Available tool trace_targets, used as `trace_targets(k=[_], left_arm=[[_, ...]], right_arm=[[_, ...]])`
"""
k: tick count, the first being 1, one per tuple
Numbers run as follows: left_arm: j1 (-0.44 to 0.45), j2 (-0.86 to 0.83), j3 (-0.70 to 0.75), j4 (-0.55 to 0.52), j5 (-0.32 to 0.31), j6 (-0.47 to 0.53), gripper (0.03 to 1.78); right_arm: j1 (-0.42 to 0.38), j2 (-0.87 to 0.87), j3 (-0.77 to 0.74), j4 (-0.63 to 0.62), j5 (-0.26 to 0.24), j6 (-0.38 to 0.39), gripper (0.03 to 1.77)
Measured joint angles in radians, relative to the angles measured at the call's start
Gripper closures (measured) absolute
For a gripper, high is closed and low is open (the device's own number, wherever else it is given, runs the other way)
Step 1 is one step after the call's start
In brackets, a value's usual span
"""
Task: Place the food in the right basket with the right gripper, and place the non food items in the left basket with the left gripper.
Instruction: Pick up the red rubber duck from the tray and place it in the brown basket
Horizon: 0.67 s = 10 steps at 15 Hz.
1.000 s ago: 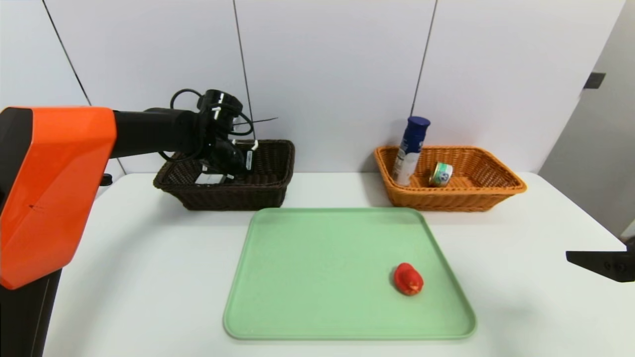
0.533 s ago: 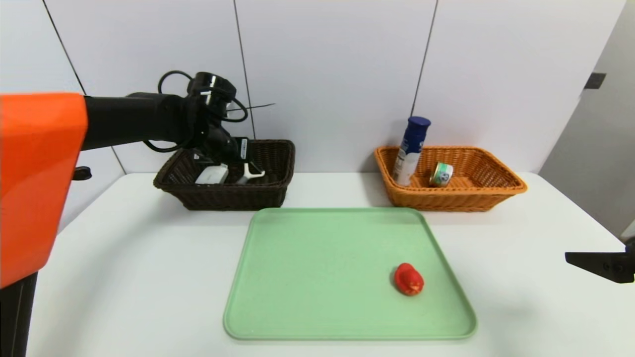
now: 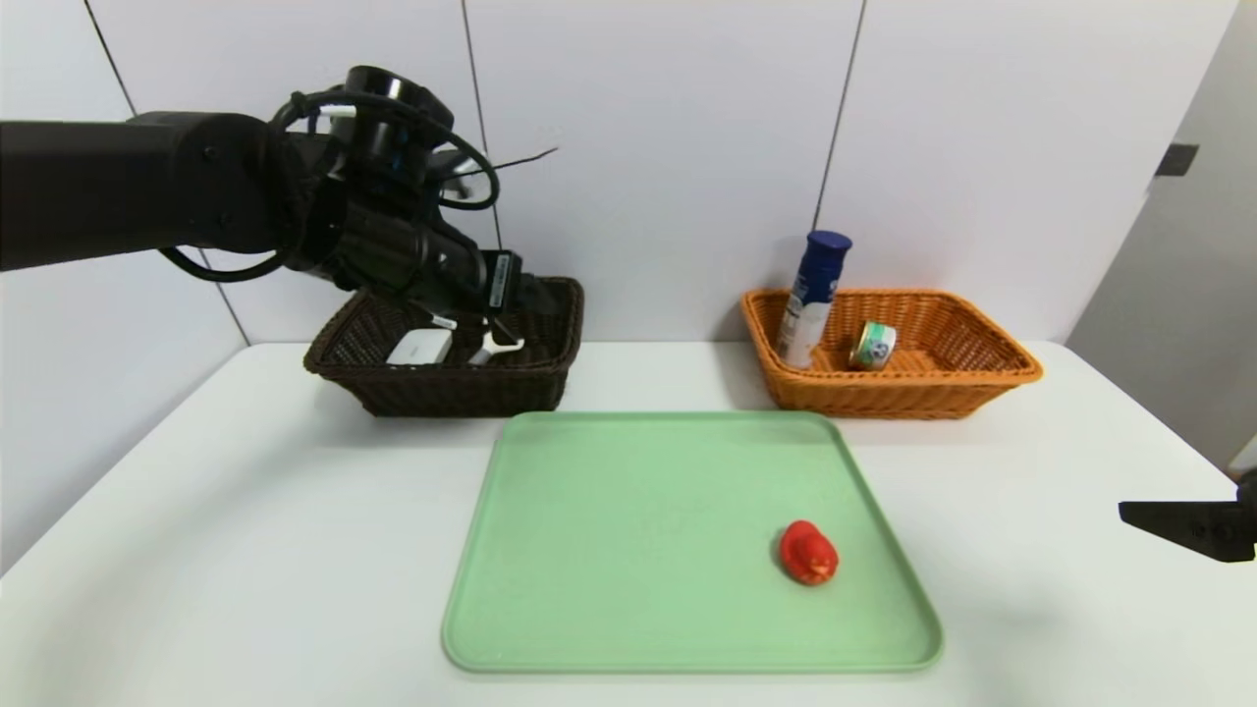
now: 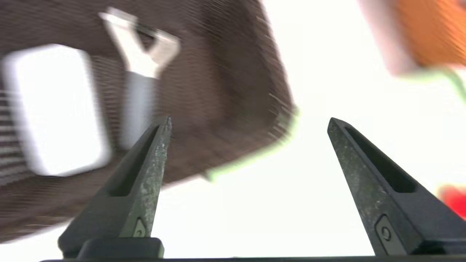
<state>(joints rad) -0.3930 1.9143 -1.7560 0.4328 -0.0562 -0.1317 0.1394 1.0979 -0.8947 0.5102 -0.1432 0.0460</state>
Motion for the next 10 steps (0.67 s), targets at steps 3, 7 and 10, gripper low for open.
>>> trace_targets(k=[3,7,10], left_arm=[[-0.051,-0.07,0.233,-0.18,-0.04,0.005,0.23],[-0.134,-0.14,0.586,-0.574,-0.068,0.037,0.18],[-0.195,-0.179,0.772,-0.82,-0.166,0.051,0.16]], right_arm=[[0.0,-0.008,0.005,0.003,-0.001,0.0,0.1],[0.0,-0.012,0.007,0.004,-0.003,0.0,0.1],[0.0,-0.013,0.007,0.004,-0.021,0.0,0.1]])
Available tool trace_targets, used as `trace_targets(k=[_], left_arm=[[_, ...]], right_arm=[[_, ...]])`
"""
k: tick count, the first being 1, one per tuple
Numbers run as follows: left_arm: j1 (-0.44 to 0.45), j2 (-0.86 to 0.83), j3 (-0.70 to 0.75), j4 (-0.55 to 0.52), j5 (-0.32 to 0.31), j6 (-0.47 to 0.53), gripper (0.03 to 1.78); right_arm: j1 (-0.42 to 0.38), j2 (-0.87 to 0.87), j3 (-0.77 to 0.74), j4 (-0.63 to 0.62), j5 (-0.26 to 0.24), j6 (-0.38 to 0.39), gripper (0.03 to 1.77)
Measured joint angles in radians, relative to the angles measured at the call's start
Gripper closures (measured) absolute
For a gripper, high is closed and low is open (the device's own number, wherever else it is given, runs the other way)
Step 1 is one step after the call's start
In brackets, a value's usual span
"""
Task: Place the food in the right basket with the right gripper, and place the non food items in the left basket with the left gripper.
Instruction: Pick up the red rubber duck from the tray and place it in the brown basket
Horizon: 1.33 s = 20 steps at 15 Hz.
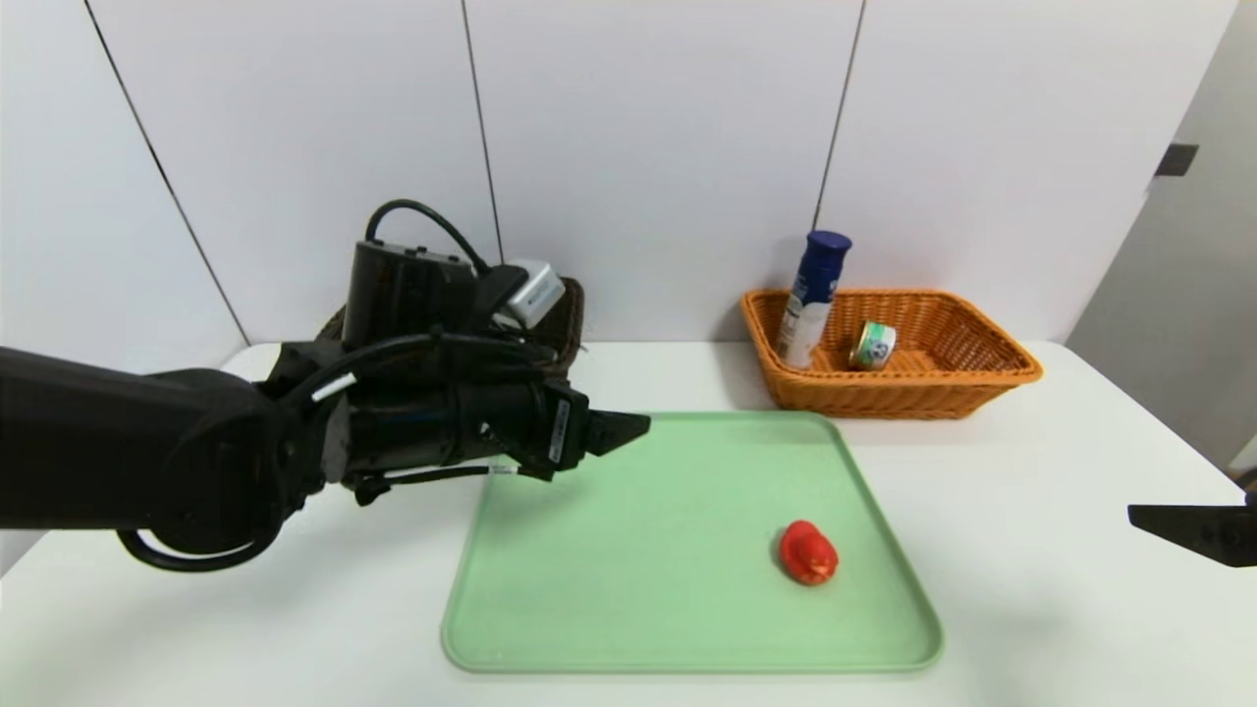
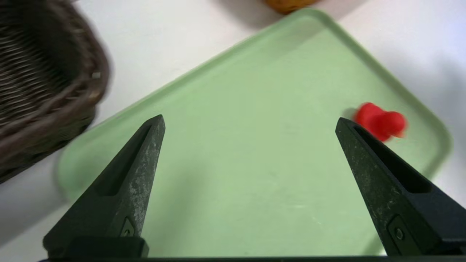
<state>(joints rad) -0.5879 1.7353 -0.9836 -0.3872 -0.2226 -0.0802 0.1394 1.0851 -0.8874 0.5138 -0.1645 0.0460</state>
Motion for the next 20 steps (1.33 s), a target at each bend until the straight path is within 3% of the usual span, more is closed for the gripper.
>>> trace_targets(k=[4,10,20], left_arm=[[-0.07,-0.013,0.156,-0.237,-0.124,0.056,0.14],[-0.178,0.054,0.262,-0.436,-0.127,0.107,0.13],[-0.281,0.263,0.214,-0.591,-0.131,0.11,0.12]], right_arm=[[0.0,0.0,0.001,0.0,-0.004,0.0,0.1],[-0.004,0.002,0.001,0.0,-0.01,0.0,0.1],[-0.012,0.027,-0.004,-0.009,-0.009,0.001,0.1]])
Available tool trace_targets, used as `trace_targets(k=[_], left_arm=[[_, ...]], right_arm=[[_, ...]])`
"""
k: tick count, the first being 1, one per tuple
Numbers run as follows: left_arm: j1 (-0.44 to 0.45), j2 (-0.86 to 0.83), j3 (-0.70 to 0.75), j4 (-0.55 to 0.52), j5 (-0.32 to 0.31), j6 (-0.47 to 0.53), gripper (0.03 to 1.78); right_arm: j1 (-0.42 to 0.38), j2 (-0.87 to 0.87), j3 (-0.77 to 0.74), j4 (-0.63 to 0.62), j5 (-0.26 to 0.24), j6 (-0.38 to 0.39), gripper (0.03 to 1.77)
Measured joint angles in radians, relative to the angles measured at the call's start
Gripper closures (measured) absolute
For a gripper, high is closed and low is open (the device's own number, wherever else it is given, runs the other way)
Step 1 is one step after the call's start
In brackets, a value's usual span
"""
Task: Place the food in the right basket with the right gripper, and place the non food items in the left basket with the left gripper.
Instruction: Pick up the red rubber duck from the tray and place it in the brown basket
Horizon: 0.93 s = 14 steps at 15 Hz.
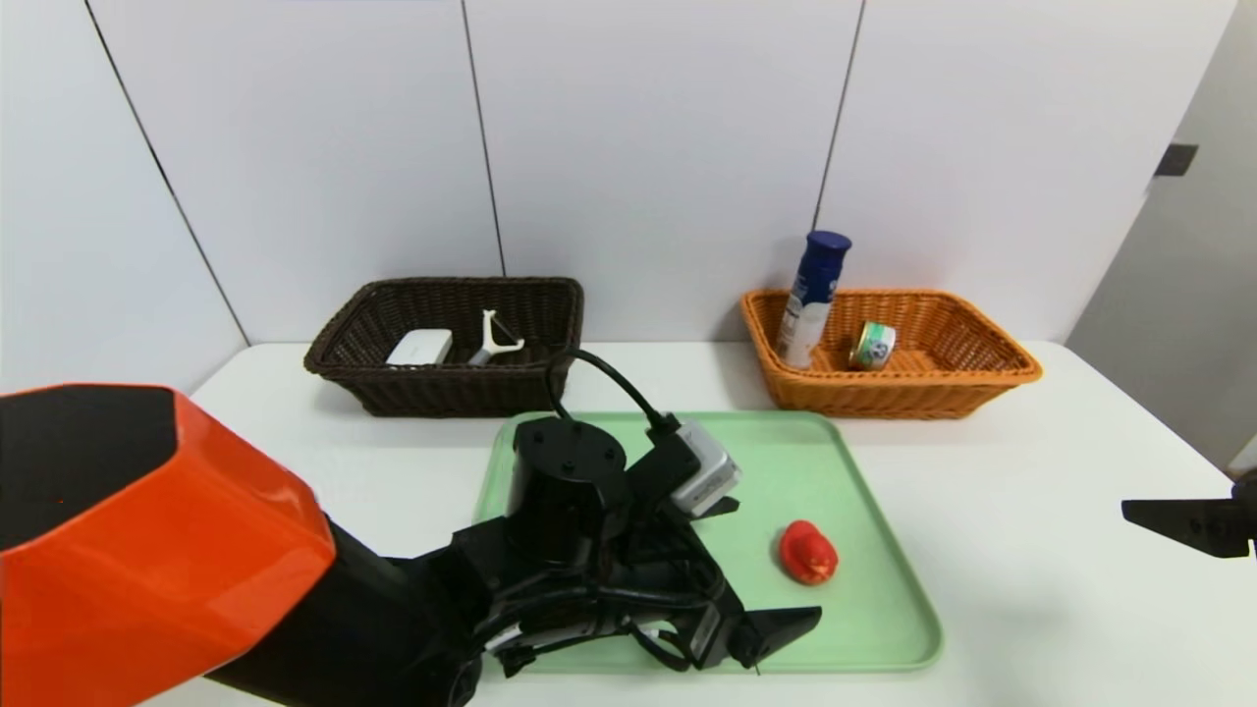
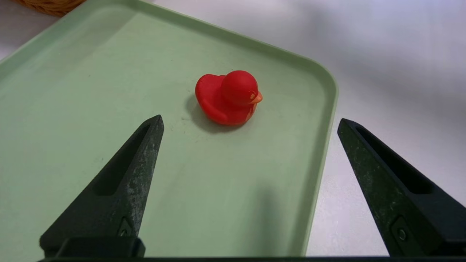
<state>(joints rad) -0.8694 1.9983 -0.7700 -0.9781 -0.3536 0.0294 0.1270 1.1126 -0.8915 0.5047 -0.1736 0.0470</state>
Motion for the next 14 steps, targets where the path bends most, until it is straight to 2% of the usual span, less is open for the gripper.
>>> trace_targets(k=[14], left_arm=[[-0.013,0.2,-0.169,-0.029,0.001,-0.006,0.12]], right_arm=[[0.0,0.061,-0.027,-0.003,-0.007,0.0,0.1]])
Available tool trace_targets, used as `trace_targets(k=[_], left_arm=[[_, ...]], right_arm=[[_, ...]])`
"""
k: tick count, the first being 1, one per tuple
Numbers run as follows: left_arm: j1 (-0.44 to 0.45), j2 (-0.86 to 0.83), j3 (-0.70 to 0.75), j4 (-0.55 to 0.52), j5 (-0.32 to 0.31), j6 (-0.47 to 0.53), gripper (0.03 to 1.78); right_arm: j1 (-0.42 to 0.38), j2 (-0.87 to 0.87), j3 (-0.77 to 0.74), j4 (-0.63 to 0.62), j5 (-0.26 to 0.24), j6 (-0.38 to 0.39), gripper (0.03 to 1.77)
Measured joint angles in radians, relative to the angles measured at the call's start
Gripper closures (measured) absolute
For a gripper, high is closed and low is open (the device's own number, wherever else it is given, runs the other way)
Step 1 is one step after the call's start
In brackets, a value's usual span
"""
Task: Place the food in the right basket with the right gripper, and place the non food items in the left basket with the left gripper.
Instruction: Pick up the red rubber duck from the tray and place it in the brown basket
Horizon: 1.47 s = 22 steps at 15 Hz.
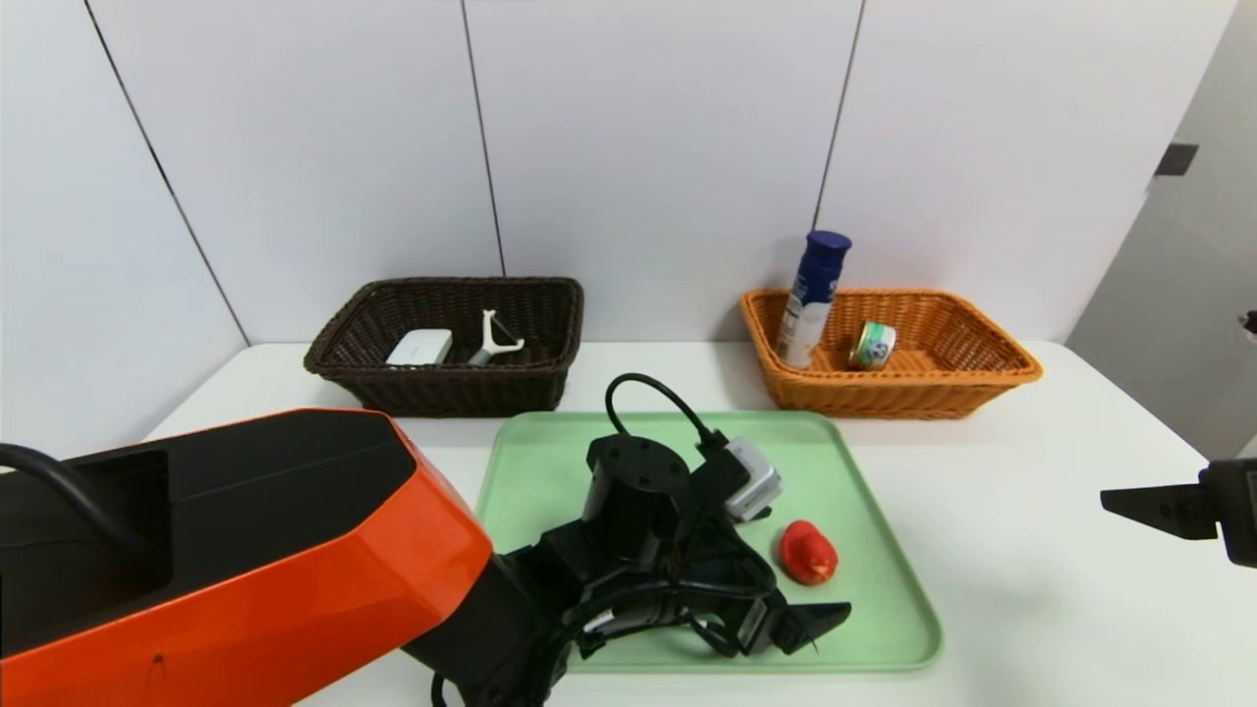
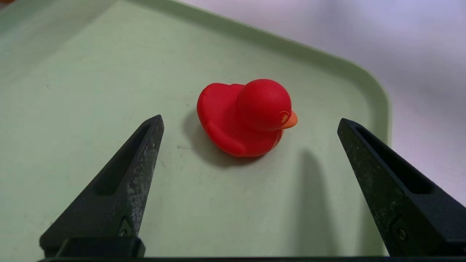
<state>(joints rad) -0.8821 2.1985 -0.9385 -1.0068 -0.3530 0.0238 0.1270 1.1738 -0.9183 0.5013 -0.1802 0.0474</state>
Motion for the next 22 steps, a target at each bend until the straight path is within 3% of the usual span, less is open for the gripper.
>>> trace_targets(k=[13,18,22], left_arm=[[0.002,0.079,-0.085,-0.003,0.004,-0.001,0.12],[0.003,0.089,-0.091,-0.004,0.008,-0.001,0.82],[0.003,0.09,-0.102,0.001,0.01,-0.002,1.08]], right_arm=[[0.0,0.029,-0.007,0.0,-0.001,-0.001,0.1],[0.0,0.038,-0.014,0.0,0.0,-0.001,0.1],[0.0,0.043,-0.016,0.0,0.0,-0.001,0.1]])
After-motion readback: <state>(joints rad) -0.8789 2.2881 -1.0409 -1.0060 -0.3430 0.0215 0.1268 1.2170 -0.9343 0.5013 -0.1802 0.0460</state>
